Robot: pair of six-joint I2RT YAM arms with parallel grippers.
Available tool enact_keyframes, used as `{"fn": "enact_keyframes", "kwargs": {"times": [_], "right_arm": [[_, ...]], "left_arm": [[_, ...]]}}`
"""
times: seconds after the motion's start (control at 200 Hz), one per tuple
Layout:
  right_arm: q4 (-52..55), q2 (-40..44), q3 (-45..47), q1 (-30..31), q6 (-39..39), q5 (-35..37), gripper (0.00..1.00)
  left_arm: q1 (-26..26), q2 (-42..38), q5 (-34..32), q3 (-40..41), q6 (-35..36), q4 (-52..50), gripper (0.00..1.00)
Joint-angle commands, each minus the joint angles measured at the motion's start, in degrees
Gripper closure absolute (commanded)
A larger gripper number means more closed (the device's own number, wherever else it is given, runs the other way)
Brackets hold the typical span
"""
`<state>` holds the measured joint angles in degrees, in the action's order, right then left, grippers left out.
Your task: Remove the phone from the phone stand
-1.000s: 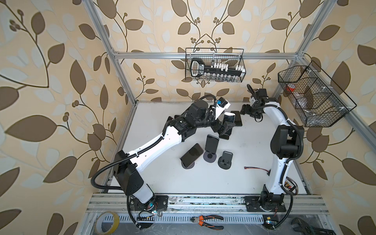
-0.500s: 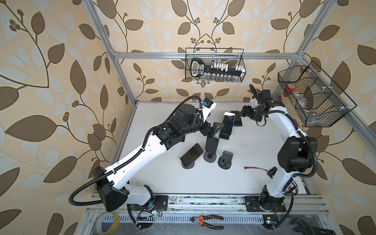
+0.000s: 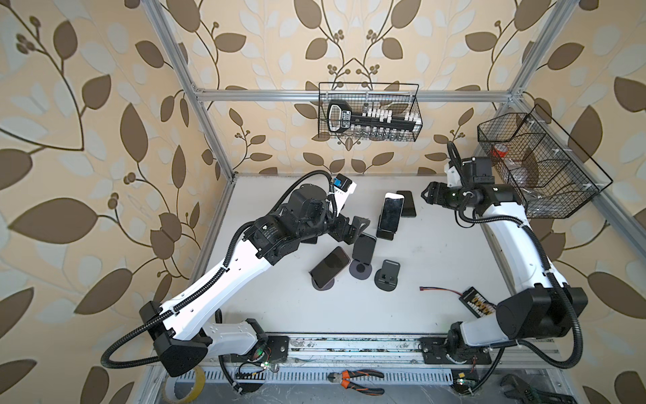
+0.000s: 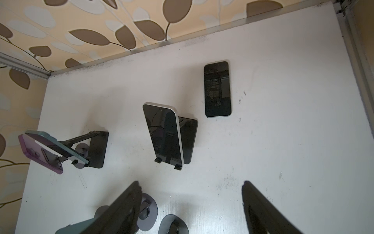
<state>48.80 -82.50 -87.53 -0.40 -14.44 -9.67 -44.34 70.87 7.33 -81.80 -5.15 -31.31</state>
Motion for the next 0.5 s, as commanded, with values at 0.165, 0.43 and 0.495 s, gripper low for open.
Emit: {"fn": "enact_keyframes", "kwargs": {"times": [0.165,0.43,0.495], "right_arm": [[-0.3,9.1,2.8,2.8,1.1,-5.7,0.24],[-6.4,11.2,2.8,16.5,-2.3,-3.5,0.27],[-8.4,10.6,2.4,19.6,-2.7,-3.3,0.28]], "left_arm": [[-0.7,-2.8,-4.4,-4.1,-1.1,-6.2,0.04],[-0.7,-0.8,-5.8,-10.1,-3.5,-15.6,0.03],[-0.6,-1.1,-6.6,-10.0,-3.5,-16.0,0.03]]}}
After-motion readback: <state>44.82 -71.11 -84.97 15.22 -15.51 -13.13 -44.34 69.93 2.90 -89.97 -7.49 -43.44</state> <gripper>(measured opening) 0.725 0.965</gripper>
